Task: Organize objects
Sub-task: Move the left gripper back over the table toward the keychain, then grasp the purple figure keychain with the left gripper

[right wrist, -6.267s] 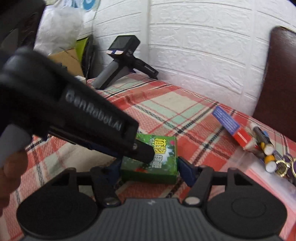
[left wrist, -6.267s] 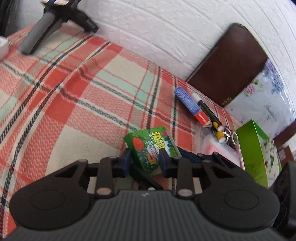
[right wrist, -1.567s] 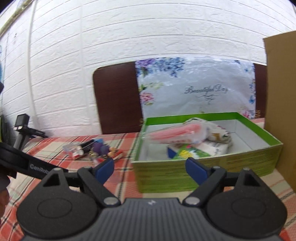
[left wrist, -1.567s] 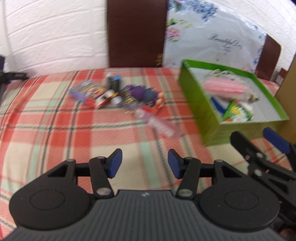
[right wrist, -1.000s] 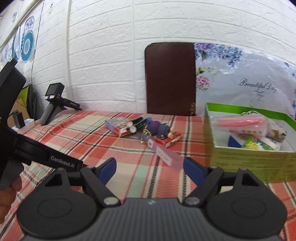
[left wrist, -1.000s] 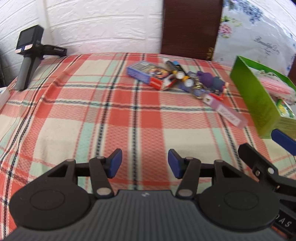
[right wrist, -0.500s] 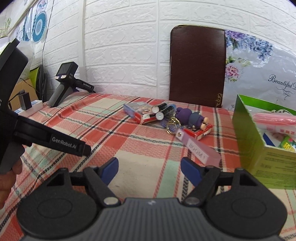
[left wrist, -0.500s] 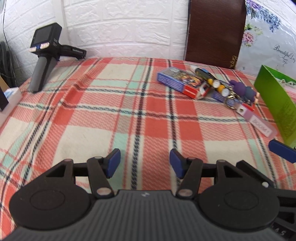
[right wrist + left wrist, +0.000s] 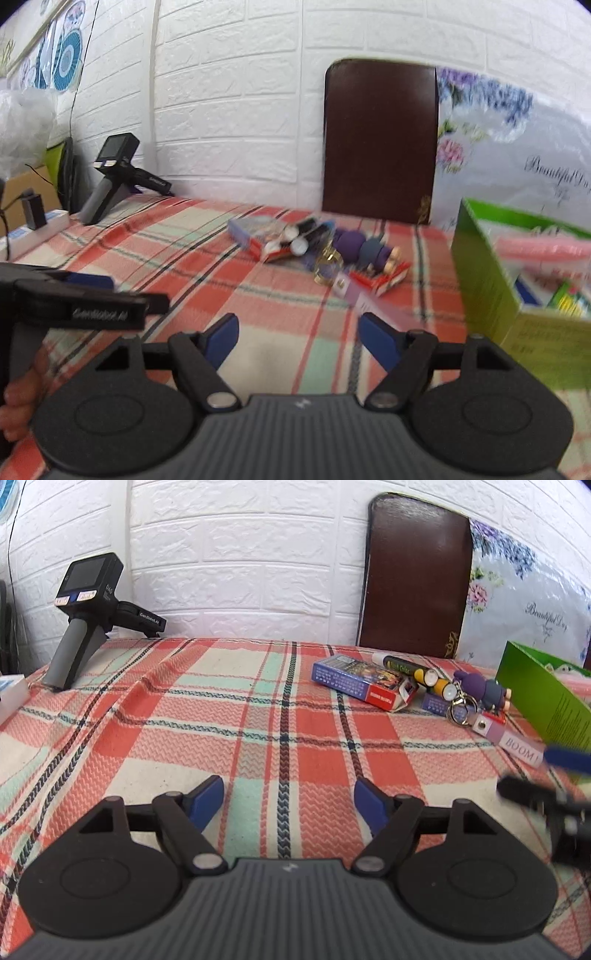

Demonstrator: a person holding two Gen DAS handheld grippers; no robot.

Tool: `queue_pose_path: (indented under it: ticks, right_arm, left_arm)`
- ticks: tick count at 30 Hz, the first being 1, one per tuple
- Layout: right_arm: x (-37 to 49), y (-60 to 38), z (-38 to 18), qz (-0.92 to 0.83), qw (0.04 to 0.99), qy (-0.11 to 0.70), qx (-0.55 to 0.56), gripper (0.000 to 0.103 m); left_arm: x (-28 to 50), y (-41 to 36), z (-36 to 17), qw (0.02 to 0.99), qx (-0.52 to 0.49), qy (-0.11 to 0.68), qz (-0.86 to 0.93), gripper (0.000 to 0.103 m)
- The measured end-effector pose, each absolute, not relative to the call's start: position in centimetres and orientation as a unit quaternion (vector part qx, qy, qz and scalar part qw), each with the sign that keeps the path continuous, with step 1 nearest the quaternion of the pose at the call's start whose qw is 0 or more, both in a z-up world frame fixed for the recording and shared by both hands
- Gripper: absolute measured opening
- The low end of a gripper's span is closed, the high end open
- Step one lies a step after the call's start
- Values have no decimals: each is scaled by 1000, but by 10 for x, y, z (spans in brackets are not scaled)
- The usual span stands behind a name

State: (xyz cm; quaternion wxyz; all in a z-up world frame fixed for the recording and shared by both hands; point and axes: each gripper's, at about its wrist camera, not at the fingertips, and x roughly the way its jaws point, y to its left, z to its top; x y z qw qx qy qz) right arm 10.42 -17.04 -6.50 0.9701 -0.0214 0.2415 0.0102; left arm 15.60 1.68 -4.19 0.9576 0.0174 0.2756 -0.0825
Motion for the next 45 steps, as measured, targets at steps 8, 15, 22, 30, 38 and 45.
queue_pose_path:
  ticks: [8,15,22,30,38,45]
  right_arm:
    - [167,-199,-53,-34,972,230,-32,73]
    - [213,-209,-62,-11,958,282,-43,66]
    - [167,-198,-56,-2,962,270,-42,28]
    - [99,-179,-66,39,952,302,-10,29]
    - [66,-174,-68,54,954,292,-29,55]
    - [69,-173,-70,77,951,296,-46,73]
  left_arm:
    - [154,19,-46,958,9,271,-89,81]
    - [154,21,-47,958,-2,270,-99,86]
    - [155,21,-47,957,-5,270,-103,88]
    - [152,16,-41,953,8,288,-96,88]
    - [130,1,-13,891,-148,371,-213,71]
    - [136,-36,-16,887,-116,395,-210,71]
